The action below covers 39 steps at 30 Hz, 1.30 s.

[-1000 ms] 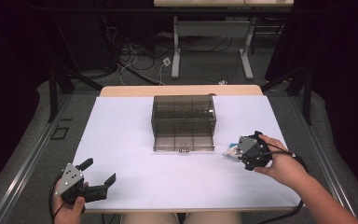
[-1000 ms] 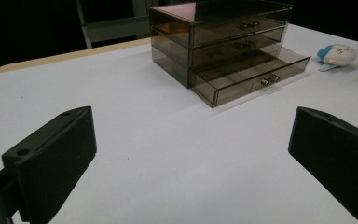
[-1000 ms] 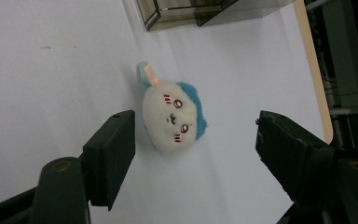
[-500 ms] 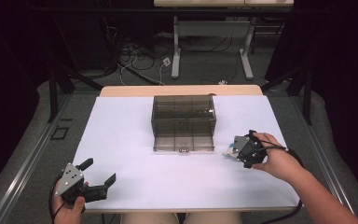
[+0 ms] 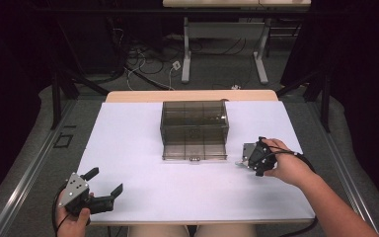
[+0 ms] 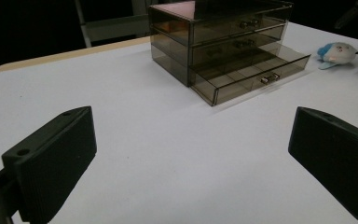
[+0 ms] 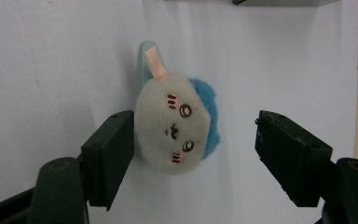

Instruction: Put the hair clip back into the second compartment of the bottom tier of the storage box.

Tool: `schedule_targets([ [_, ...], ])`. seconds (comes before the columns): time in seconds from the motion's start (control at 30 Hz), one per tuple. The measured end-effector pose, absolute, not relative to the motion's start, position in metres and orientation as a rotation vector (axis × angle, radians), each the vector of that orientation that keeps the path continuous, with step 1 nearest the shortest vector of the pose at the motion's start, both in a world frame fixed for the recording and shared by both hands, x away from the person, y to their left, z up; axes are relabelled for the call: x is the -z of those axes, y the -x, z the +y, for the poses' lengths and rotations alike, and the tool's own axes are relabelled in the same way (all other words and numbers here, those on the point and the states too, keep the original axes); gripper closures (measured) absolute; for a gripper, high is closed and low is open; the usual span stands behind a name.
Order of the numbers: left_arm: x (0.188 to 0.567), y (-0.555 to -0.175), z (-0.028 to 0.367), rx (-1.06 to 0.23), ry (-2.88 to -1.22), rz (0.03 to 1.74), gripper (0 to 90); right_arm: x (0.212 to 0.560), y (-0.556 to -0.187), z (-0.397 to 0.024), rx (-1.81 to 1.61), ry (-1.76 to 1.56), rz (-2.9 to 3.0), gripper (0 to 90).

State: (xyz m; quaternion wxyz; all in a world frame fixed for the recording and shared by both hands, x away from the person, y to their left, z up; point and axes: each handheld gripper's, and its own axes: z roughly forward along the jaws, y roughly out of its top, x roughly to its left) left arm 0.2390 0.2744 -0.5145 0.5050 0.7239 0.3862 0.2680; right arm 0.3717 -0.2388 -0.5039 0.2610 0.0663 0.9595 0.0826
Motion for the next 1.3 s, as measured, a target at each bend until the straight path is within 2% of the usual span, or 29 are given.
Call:
schedule_targets([
  [0.87, 0.516, -0.239, 0.273, -0.642, -1.738, 0.934, 1.1, 0.52, -0.393, -0.238, -0.167, -0.211, 2.696, 29.7],
  [1.07, 0.516, -0.24, 0.274, -0.653, -1.744, 0.93, 1.1, 0.526, -0.394, -0.238, -0.245, -0.202, 2.668, 34.0],
  [1.3, 0.516, -0.239, 0.274, -0.649, -1.743, 0.93, 1.1, 0.524, -0.393, -0.235, -0.181, -0.173, 2.696, 42.0],
])
